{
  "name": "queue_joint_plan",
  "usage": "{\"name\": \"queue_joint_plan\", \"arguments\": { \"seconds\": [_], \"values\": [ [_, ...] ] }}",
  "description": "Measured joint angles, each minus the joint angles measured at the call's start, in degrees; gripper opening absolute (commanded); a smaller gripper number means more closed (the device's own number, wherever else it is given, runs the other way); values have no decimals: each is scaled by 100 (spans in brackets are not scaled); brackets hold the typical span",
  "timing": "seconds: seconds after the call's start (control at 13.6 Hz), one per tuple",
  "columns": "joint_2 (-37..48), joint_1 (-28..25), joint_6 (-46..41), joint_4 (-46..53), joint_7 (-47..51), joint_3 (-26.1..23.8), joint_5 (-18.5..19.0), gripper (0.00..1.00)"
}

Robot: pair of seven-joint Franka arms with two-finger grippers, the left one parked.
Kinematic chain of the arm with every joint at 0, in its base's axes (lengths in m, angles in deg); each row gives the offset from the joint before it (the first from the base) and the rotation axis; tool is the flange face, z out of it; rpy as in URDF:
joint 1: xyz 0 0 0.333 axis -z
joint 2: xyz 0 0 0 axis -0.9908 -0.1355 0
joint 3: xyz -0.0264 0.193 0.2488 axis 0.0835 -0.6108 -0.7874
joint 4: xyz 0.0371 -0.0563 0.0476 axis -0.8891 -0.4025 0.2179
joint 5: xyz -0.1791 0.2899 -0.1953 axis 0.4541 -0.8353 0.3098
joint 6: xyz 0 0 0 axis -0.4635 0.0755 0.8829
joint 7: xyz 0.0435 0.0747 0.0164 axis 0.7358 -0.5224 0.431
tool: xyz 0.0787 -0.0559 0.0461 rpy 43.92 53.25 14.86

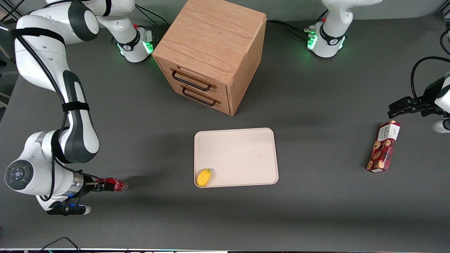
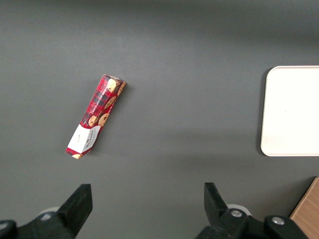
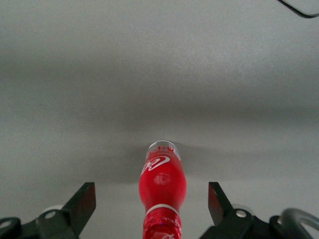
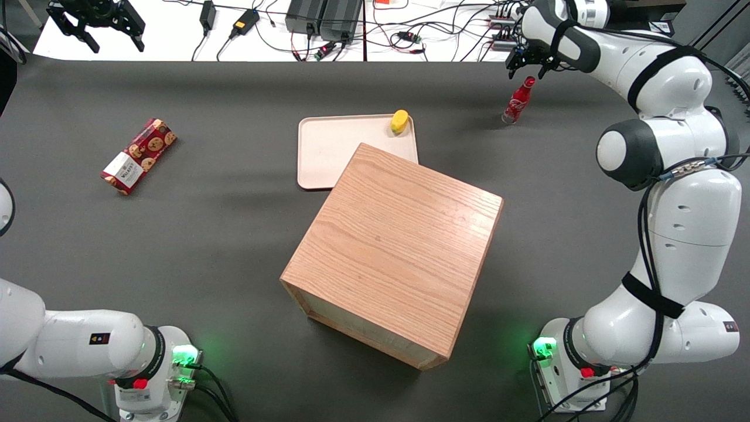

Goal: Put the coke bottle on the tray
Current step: 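Close the right gripper around the red bottle's body, then lift the bottle and carry it over the white tray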

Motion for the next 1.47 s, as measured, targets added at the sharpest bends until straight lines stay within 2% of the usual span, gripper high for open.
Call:
{"name": "queue_joint_plan", "arguments": {
  "seconds": [0.15, 0.37, 0.51, 0.66, 0.73, 1.25, 1.47],
  "values": [
    [-6, 0, -27, -31, 0, 0, 116, 90],
    [-5, 2, -37, -184, 0, 0, 203, 86],
    [-3, 10, -36, -225, -1, 1, 207, 55],
    [5, 35, -37, -226, -1, 3, 208, 16],
    [10, 48, -37, -225, -1, 3, 208, 0],
    [37, 23, -69, -224, 227, -3, 205, 0],
    [213, 5, -492, -166, 257, -3, 209, 0]
  ]
}}
